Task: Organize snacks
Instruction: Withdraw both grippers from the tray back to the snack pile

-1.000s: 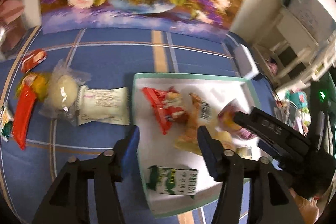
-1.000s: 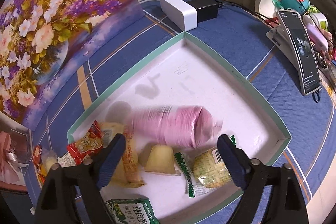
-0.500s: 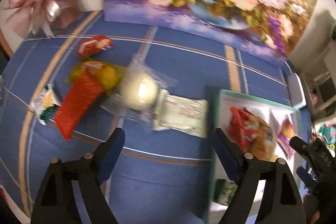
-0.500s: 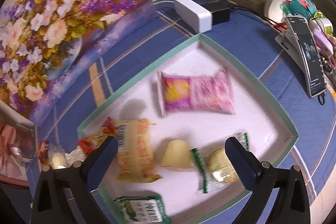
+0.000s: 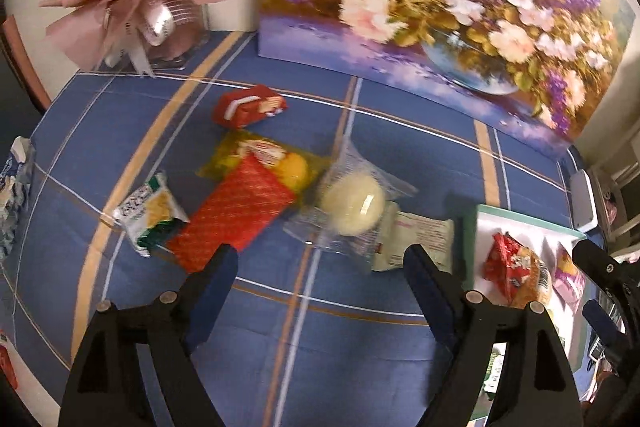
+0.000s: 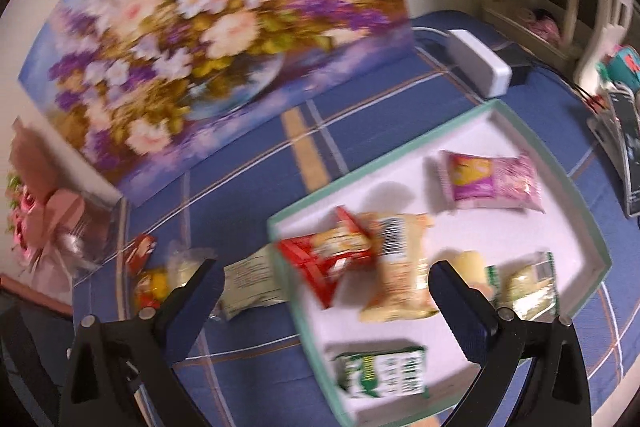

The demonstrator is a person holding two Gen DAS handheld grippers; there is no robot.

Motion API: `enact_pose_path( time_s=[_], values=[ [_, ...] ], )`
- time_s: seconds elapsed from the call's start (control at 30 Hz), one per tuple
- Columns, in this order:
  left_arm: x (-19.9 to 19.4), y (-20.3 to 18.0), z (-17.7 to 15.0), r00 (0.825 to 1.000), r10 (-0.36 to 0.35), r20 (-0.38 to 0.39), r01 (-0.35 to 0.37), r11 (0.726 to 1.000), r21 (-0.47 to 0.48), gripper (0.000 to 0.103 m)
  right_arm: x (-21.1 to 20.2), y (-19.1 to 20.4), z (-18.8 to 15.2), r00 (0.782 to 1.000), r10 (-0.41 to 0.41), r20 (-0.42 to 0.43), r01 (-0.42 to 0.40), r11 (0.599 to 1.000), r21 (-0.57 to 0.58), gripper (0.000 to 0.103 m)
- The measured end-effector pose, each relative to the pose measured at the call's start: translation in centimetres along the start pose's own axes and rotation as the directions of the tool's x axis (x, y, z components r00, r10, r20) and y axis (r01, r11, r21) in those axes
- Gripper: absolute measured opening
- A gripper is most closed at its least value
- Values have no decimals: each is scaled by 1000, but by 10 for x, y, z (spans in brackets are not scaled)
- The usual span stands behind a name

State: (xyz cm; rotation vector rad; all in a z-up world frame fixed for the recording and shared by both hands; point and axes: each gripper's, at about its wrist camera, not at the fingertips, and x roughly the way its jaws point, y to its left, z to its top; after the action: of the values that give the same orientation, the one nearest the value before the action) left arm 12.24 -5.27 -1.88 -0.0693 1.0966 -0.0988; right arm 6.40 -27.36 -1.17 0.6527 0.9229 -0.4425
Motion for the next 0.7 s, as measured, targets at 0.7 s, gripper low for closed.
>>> enact_pose_path(
  time_s=[0.7],
  values=[
    [-4, 55, 4, 998, -55, 5, 55, 991, -122, 85, 0, 61, -34, 985, 172, -12, -171, 960, -223, 103]
  ],
)
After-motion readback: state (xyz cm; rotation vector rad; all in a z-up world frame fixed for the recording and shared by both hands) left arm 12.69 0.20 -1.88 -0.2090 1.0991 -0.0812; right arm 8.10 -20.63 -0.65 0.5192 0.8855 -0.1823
